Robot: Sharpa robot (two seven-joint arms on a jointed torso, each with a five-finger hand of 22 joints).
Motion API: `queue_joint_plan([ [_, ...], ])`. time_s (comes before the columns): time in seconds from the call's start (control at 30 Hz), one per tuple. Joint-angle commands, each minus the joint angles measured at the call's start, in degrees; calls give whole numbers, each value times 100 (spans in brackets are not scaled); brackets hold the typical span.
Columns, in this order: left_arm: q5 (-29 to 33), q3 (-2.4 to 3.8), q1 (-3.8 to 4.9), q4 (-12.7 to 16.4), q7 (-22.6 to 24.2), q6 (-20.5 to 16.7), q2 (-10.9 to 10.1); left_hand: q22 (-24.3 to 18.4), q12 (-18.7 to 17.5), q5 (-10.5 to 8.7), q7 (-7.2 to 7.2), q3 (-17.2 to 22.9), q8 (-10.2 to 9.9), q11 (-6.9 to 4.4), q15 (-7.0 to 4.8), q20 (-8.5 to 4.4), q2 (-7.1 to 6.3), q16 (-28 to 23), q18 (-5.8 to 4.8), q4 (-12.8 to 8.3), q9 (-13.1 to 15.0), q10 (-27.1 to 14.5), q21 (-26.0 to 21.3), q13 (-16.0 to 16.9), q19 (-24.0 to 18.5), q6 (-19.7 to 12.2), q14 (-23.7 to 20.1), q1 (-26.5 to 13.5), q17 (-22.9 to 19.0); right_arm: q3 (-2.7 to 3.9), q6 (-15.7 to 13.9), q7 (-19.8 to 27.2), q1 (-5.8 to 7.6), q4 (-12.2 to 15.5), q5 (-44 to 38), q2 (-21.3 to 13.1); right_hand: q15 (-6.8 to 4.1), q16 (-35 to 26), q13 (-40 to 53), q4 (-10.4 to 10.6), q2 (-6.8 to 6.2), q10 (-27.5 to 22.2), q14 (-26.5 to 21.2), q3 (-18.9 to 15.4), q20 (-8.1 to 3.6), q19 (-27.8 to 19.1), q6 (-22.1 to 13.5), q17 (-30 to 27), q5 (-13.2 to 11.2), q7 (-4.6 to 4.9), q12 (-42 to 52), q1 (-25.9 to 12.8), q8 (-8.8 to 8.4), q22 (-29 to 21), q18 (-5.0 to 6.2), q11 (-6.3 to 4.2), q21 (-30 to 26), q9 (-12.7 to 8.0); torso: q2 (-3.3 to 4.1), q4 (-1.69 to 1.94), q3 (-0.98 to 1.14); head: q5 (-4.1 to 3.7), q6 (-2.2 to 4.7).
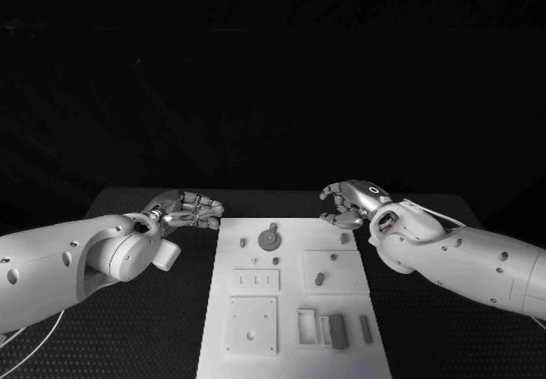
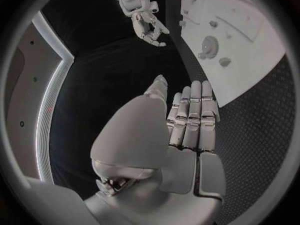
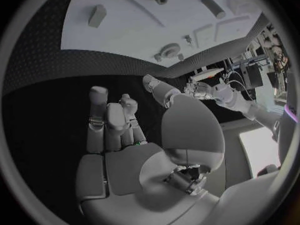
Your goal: Assemble the parts on the task board
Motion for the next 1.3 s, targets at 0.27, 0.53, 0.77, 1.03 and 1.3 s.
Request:
queue_joint_plan([
  [0.27, -138, 2, 6, -40, 59, 122, 46, -5, -23, 30, 112, -13, -20, 6, 27, 6, -66, -28, 15, -7, -3, 22, -30, 9, 0, -12, -35, -7, 15, -10, 976, 2056, -7, -460, 2017, -298, -6, -394, -885, -360, 119, -345, -453, -164, 281, -450, 16, -73, 0, 76, -755, -95, -4, 52, 275, 6, -330, -11, 19, -28, 77, -27, 38],
  [0.53, -138, 2, 5, -76, 58, 136, 53, -6, -24, 30, 113, -15, -21, 6, 28, 6, -68, -30, 15, -7, -4, 21, -31, 9, -1, -12, -36, -8, 17, -38, 972, 2109, -116, -730, 1686, -465, 53, -436, -1919, -534, 205, -343, -474, -169, 317, -443, -6, -48, 6, 135, -1802, -48, 17, 102, 279, 61, -377, -12, 21, -27, 80, -28, 17],
  [0.77, -140, 1, 4, -101, 65, 159, 60, -6, -26, 30, 113, -16, -21, 7, 28, 7, -69, -32, 15, -7, -4, 21, -33, 9, -1, -12, -36, -9, 19, -65, 1036, 2164, -291, -1102, 1411, -382, 35, -437, -2449, -640, 245, -46, -396, -183, 293, -382, 60, -29, 7, 118, -2375, 21, 64, 113, 279, 49, -371, -12, 12, -20, 61, -86, 3],
  [1.03, -144, 1, 3, -117, 58, 176, 58, -6, -27, 30, 113, -16, -21, 7, 29, 7, -68, -35, 15, -7, -5, 20, -34, 9, -1, -13, -37, -10, 21, -66, 1006, 2269, -475, -1410, 1389, -241, 29, -432, -2558, -684, 277, -3, -378, -192, 288, -366, 89, -17, 6, 109, -2505, 46, 83, 120, 279, 43, -360, -12, 20, -10, 58, -100, -15],
  [1.3, -148, 1, 2, -124, 60, 194, 72, -6, -29, 30, 114, -16, -22, 8, 29, 8, -65, -38, 15, -7, -5, 19, -36, 9, -2, -14, -38, -11, 23, -66, 978, 2293, -574, -1522, 1398, -119, 22, -419, -2623, -687, 276, 25, -352, -213, 281, -340, 98, -6, 6, 103, -2585, 23, 91, 121, 279, 37, -344, -14, 14, -2, 46, -86, -50],
])
